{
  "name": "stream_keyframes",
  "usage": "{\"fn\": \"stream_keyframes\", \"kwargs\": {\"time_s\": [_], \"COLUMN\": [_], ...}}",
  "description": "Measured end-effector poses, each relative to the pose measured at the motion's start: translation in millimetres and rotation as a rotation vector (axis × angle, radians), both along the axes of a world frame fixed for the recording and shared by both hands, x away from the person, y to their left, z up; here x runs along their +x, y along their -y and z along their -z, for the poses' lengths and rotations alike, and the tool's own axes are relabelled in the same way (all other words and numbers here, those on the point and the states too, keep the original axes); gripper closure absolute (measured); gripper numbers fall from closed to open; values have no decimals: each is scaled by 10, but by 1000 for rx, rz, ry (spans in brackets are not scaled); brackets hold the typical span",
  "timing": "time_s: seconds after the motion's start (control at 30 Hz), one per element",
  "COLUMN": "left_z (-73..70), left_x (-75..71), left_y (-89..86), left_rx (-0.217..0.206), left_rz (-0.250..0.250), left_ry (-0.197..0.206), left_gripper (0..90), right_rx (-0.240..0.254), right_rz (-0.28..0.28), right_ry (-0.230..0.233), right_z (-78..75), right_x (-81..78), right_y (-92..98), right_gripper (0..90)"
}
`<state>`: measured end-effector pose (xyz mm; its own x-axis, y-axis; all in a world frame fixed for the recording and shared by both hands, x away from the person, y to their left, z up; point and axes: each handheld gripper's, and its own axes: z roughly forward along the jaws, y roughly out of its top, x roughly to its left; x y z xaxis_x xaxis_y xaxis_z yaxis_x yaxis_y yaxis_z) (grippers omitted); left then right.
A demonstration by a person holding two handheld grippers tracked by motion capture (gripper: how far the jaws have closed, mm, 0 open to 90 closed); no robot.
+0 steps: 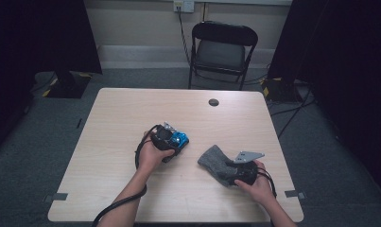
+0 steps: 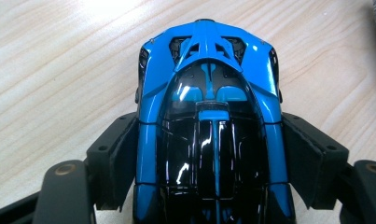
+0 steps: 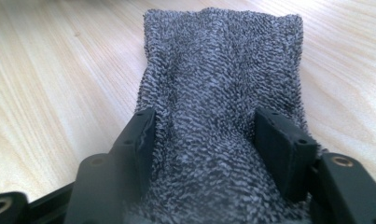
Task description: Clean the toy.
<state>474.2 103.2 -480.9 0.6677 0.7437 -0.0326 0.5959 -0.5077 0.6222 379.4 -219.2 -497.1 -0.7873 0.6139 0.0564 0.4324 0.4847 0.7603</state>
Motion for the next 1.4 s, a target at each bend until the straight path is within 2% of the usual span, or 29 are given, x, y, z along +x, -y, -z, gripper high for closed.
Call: {"fn": "stream_keyframes", "kwargs": {"time_s": [0.13,0.2,0.47,0.6,0.7,0.73,0.8,0.93,1.03,1.1,1.13,1.2,1.3,1.37,1.4], "left_z": [-69,-87,-58,-35,-24,-14,6,13,42,36,41,55,69,95,95], "left_x": [-16,-25,-21,-18,-18,-17,-23,-38,-63,-77,-84,-104,-123,-143,-146], "left_y": [16,26,40,62,62,59,46,29,-1,-16,-22,-30,-35,-53,-59], "left_rx": [24,23,35,58,49,60,37,35,8,14,3,13,15,8,1], "left_rz": [24,27,36,41,34,30,28,29,24,15,8,15,22,15,8], "left_ry": [13,11,3,9,7,3,4,10,29,38,39,30,41,31,38], "left_gripper": [273,273,275,274,273,271,269,261,255,233,217,215,198,179,187], "right_rx": [-18,-20,-13,-4,-1,-1,0,1,1,1,1,0,2,1,0], "right_rz": [29,43,48,44,43,44,41,43,45,47,46,46,46,47,46], "right_ry": [-4,-5,-5,-3,0,-1,0,0,0,-1,-1,0,0,0,0], "right_z": [-19,-25,-20,-13,-9,-9,-8,-7,-7,-8,-8,-7,-6,-7,-7], "right_x": [5,16,17,17,17,18,16,15,15,15,15,14,14,14,14], "right_y": [-14,-6,1,11,15,18,18,18,17,16,16,16,18,17,17], "right_gripper": [499,547,559,558,557,557,557,557,558,558,558,558,558,558,558]}}
